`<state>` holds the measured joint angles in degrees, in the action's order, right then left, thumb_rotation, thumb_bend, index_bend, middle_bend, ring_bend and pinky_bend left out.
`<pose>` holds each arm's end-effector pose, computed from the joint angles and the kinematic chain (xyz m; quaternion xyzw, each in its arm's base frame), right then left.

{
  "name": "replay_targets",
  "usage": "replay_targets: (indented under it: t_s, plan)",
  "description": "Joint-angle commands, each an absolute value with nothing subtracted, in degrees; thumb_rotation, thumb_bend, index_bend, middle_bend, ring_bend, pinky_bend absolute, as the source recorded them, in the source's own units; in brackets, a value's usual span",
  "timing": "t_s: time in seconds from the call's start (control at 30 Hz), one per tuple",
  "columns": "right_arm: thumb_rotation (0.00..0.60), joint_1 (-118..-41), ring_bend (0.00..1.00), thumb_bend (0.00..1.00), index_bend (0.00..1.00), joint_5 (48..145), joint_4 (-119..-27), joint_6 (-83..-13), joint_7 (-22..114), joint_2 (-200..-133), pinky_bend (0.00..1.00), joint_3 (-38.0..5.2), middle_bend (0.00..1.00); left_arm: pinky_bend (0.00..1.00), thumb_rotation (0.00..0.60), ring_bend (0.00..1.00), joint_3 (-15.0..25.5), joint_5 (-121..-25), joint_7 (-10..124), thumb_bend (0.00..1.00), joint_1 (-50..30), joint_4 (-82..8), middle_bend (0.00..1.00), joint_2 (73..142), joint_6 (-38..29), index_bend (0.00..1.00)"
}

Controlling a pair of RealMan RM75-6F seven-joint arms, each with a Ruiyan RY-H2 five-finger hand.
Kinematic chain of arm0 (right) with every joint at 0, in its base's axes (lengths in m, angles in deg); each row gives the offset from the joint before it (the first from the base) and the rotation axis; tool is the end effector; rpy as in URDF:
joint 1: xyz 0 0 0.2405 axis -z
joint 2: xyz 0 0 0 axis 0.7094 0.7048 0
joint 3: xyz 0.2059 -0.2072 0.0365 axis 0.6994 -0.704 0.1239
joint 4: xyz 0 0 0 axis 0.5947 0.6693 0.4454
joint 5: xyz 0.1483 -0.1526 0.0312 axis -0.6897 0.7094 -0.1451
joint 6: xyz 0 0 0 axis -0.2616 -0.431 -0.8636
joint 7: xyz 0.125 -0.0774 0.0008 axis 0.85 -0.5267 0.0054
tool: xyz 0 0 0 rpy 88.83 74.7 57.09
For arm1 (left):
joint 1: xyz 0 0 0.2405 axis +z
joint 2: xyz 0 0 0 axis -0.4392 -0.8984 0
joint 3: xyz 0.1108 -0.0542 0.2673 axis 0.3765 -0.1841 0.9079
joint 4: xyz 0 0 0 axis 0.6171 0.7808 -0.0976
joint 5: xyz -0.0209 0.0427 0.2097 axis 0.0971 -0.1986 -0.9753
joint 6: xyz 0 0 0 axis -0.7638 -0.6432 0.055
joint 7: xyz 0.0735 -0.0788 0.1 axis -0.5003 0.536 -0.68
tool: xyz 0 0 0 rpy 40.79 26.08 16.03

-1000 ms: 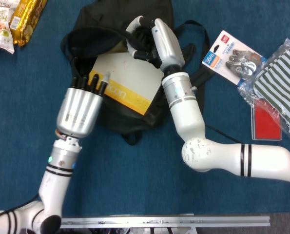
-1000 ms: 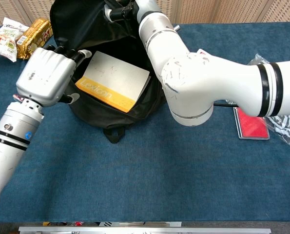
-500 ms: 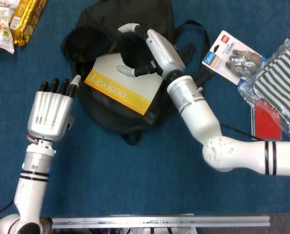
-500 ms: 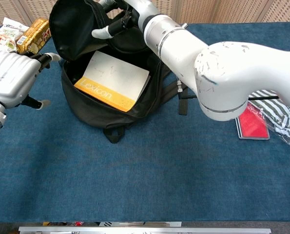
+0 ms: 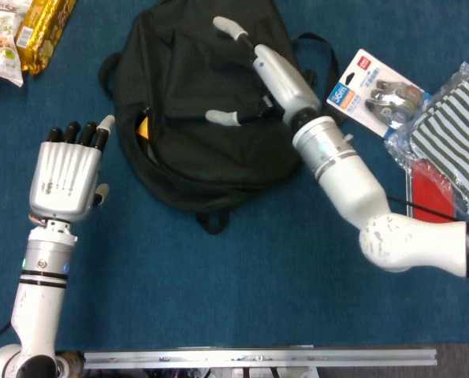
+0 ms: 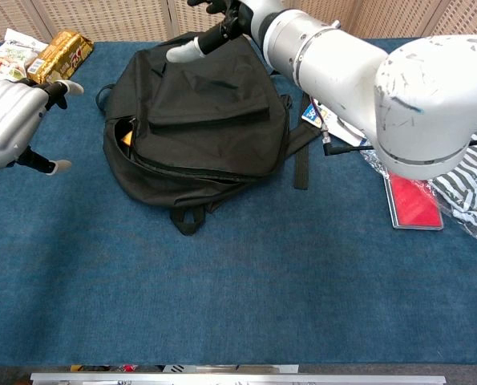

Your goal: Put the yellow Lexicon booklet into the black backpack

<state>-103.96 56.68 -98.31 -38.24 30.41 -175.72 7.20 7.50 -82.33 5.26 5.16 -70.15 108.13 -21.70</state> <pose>0.0063 -0.4019 -0.0126 0.5361 -0.6572 0.4836 0.2163 -0.2233 0.2579 0.0476 -0.6886 -0.2814 -0.2951 0.5996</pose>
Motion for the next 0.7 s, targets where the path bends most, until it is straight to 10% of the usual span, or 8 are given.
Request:
replay_targets:
  t_s: [0.03, 0.4, 0.7]
  plan:
    - [0.6, -102.7, 0.02, 0.11, 0.0, 59.1, -98.8, -39.9, 30.1, -173.8, 0.11, 5.3, 0.13, 0.34, 0.6, 0.27, 7.4, -82.4, 5.9, 0.11, 5.2, -70.1, 0.31, 107.7, -21.9, 0.17]
    - [0.6, -91.9, 0.37, 0.37, 0.43, 78.9, -99.9, -52.2, 28.7, -166.3, 0.43, -7.2, 0.47, 0.35, 0.6, 0.28, 5.0, -79.7, 19.2, 0.11, 4.7, -66.9, 0.33, 104.7, -17.4, 0.2]
    - [0.6, -82.8, 0.48, 0.4, 0.56, 90.1, -100.1, -55.8, 28.5, -158.0, 0.56, -17.5, 0.56, 0.35, 0.6, 0.3, 4.1, -80.2, 28.7, 0.11, 5.9, -63.6, 0.35, 101.5, -17.5, 0.25]
